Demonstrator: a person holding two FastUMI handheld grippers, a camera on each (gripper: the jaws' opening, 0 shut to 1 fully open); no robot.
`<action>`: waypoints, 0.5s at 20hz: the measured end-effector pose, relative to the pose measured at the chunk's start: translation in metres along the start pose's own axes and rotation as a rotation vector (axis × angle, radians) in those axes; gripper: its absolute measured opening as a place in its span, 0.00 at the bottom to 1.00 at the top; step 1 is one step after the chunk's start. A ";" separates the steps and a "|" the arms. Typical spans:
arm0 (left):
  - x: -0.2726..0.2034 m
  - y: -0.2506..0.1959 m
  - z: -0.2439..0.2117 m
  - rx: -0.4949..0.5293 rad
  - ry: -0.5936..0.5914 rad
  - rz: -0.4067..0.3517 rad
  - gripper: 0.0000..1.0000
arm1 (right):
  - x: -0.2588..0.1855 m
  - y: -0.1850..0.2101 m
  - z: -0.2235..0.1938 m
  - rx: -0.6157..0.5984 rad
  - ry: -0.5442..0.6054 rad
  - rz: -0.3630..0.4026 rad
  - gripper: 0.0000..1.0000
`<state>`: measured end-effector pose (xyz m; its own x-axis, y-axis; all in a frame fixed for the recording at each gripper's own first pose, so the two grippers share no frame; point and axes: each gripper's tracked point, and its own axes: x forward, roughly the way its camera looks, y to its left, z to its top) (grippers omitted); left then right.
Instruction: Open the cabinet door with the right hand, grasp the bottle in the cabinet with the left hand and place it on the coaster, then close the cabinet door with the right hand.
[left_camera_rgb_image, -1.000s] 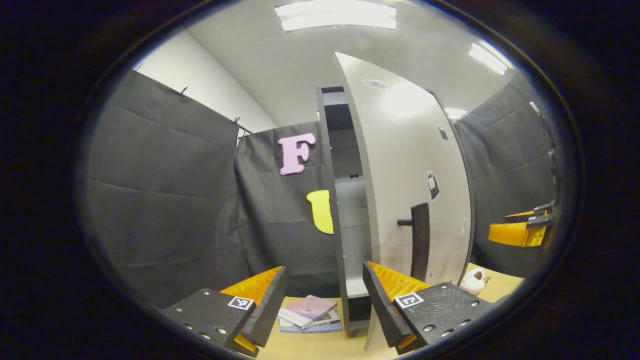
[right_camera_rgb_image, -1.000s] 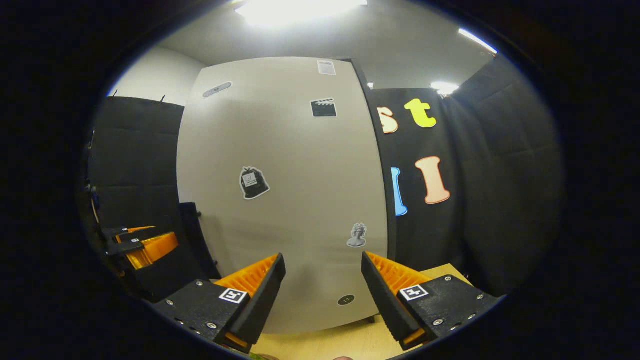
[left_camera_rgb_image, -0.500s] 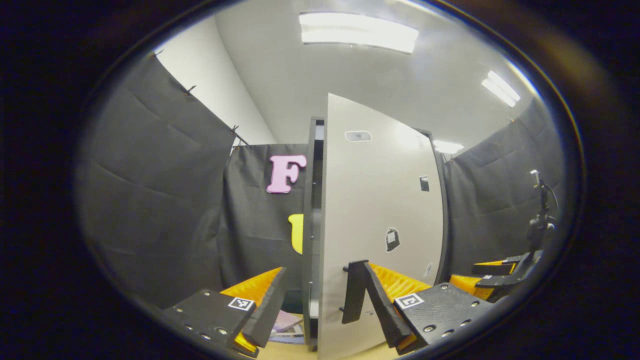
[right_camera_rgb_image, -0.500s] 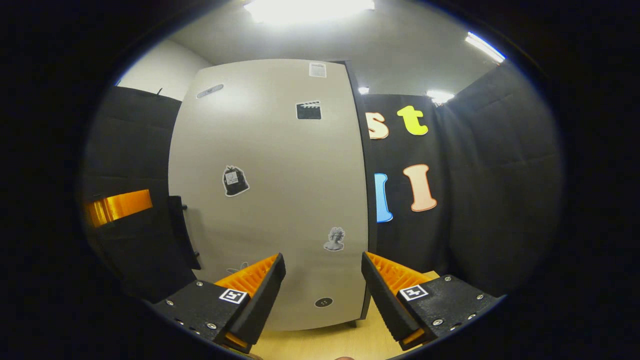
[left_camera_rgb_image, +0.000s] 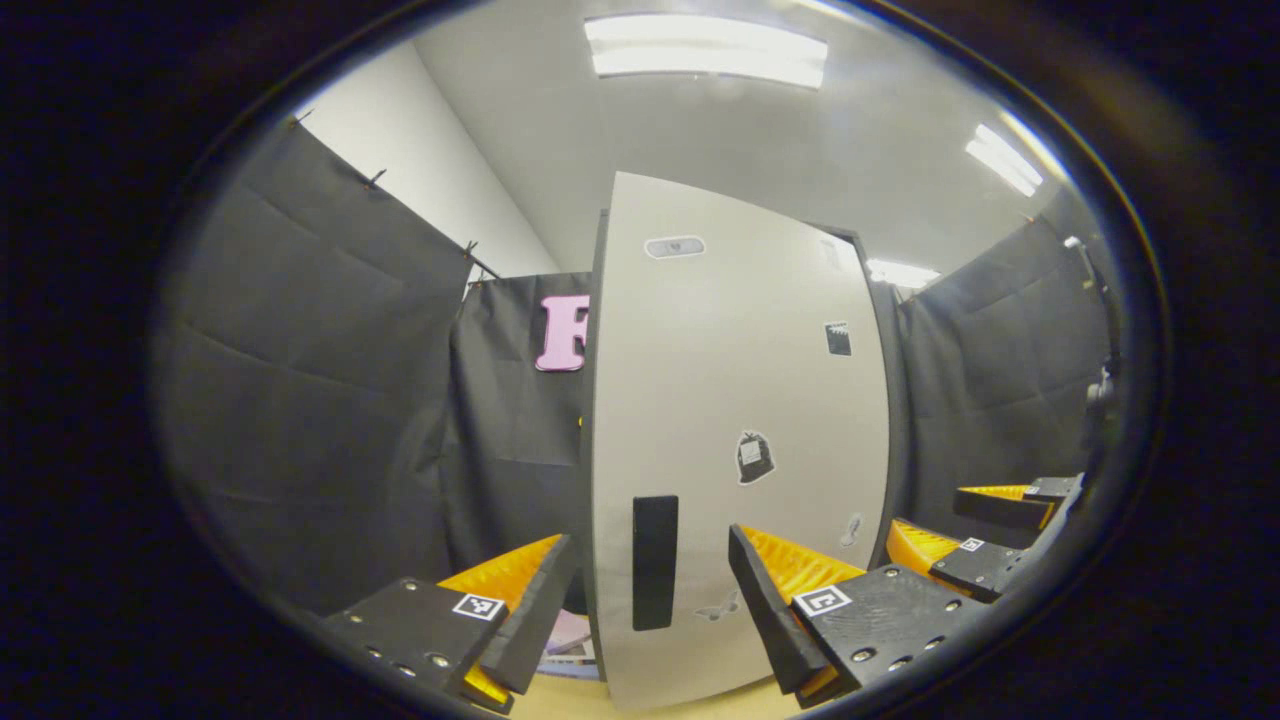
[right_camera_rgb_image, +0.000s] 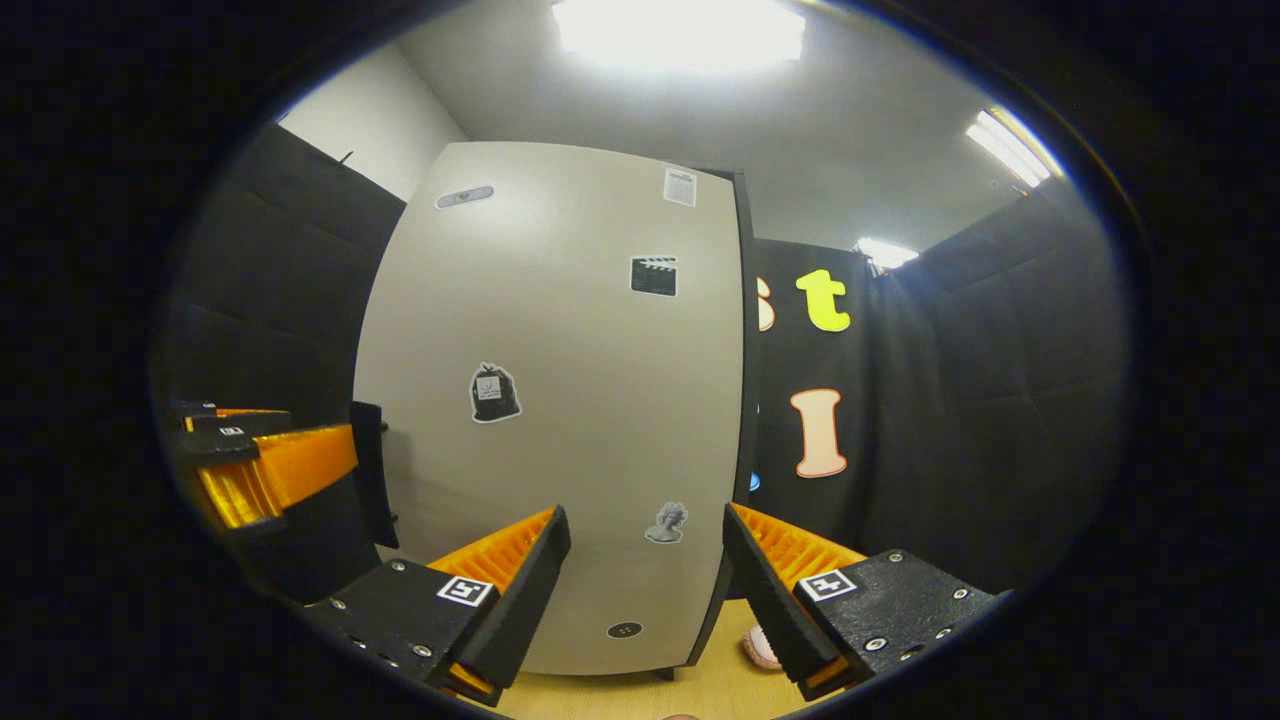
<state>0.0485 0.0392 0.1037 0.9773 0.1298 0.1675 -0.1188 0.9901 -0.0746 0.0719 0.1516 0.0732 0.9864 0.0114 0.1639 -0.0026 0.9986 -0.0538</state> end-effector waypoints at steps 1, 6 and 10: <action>0.007 -0.007 -0.008 0.000 0.013 -0.009 0.88 | 0.000 0.005 0.000 0.008 0.001 0.010 0.95; 0.020 -0.019 -0.045 -0.040 0.071 -0.036 0.89 | -0.004 0.024 -0.009 0.074 0.008 0.045 0.95; 0.016 -0.020 -0.057 -0.016 0.072 -0.038 0.89 | -0.004 0.029 -0.041 0.122 0.080 0.069 0.93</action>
<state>0.0762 0.0187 0.0514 0.9912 0.0874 0.0992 -0.0790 0.9932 -0.0856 0.0744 0.1785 0.0302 0.9932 0.0805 0.0842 -0.0856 0.9946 0.0591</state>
